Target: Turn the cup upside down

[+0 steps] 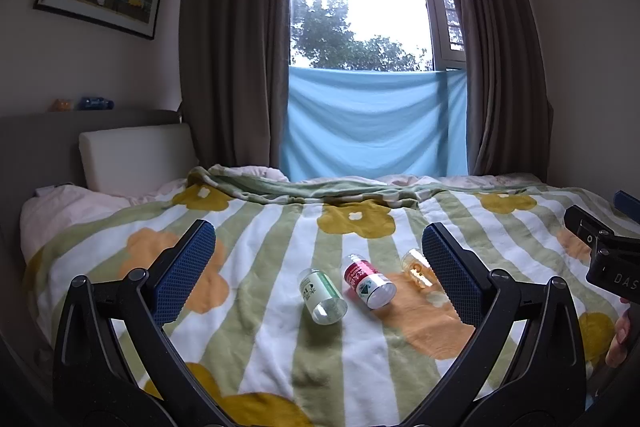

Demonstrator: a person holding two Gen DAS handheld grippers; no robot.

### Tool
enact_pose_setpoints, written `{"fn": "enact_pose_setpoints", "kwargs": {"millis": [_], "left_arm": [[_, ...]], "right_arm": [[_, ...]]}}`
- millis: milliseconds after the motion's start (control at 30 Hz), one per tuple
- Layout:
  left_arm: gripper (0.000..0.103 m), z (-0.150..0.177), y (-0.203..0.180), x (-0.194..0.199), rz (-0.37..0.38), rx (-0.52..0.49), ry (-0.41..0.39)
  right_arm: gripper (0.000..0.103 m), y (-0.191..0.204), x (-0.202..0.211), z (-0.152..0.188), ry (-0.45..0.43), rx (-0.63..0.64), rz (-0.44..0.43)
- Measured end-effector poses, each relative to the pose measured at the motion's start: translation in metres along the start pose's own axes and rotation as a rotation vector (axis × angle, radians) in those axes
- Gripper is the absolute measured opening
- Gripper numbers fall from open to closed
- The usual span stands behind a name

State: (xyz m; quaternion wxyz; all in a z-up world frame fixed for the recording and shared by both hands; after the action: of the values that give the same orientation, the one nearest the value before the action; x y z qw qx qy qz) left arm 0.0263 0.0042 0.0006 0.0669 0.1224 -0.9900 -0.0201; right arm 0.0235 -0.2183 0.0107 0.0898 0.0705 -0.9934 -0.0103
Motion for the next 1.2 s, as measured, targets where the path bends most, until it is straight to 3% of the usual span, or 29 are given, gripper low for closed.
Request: {"fn": "enact_pose_setpoints", "kwargs": {"millis": [1200], "left_arm": [[0.103, -0.0004, 0.005, 0.0079, 0.015, 0.006, -0.029]], "right_arm": [[0.103, 0.0042, -0.0021, 0.0073, 0.0, 0.017, -0.003]]}}
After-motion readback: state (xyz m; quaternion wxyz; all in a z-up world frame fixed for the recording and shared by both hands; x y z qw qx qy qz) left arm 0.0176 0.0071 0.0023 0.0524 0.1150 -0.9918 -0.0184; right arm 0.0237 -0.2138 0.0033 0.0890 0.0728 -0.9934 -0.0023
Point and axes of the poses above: each gripper's, at about its wrist camera, not at the fingertips, and x roughly against the way its jaws point, y to its left, z to its underside, the point moved 3 cm from there along -x, roughly the way its jaws point, and after that the axes turned 15 degrees about -z, right-handed, at the moved point
